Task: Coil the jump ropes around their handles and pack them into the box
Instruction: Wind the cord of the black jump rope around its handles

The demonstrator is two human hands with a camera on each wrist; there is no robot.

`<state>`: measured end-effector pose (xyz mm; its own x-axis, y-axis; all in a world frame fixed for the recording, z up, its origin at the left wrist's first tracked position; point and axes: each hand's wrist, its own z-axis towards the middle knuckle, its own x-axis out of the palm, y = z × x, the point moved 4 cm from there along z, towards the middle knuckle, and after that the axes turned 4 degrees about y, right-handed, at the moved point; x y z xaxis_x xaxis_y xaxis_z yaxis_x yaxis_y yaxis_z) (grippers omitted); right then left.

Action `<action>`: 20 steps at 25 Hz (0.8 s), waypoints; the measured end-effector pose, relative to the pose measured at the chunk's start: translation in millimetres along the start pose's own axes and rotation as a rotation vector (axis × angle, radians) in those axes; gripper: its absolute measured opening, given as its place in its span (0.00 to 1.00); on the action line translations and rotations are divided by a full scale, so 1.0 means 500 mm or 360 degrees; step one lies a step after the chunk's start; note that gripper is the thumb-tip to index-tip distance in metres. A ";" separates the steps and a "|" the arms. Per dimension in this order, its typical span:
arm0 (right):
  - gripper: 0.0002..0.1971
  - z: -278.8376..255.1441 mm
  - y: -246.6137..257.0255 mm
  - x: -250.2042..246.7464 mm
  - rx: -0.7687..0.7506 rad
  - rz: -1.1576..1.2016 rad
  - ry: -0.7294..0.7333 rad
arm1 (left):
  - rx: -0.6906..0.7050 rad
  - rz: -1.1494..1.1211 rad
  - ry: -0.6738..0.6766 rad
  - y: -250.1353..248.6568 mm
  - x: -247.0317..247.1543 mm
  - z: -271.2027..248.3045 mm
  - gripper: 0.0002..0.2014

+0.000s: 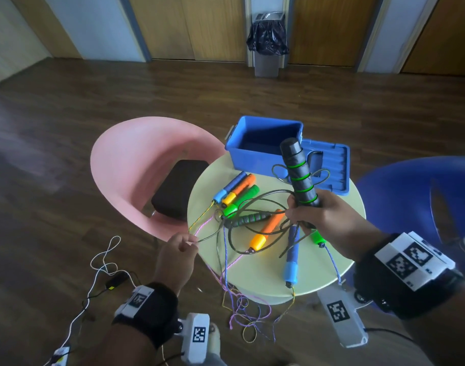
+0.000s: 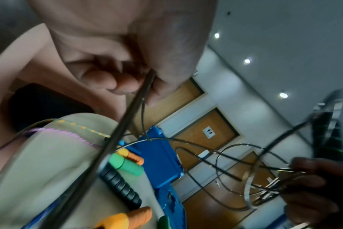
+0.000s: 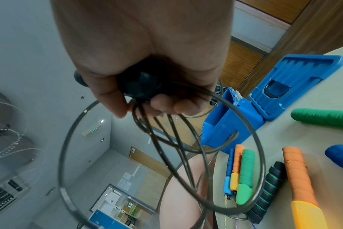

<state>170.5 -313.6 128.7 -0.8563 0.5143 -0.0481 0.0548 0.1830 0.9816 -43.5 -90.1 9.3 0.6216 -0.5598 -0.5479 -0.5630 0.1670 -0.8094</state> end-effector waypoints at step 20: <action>0.18 0.094 -0.189 0.151 0.1053 0.0966 -0.0097 | 0.0960 -0.0182 0.0443 -0.337 -0.090 -0.134 0.06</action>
<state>124.9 -252.6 23.5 -0.5560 0.7195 0.4160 0.7895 0.3007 0.5350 -13.0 -147.5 184.6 0.4503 -0.7756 -0.4423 -0.0489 0.4732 -0.8796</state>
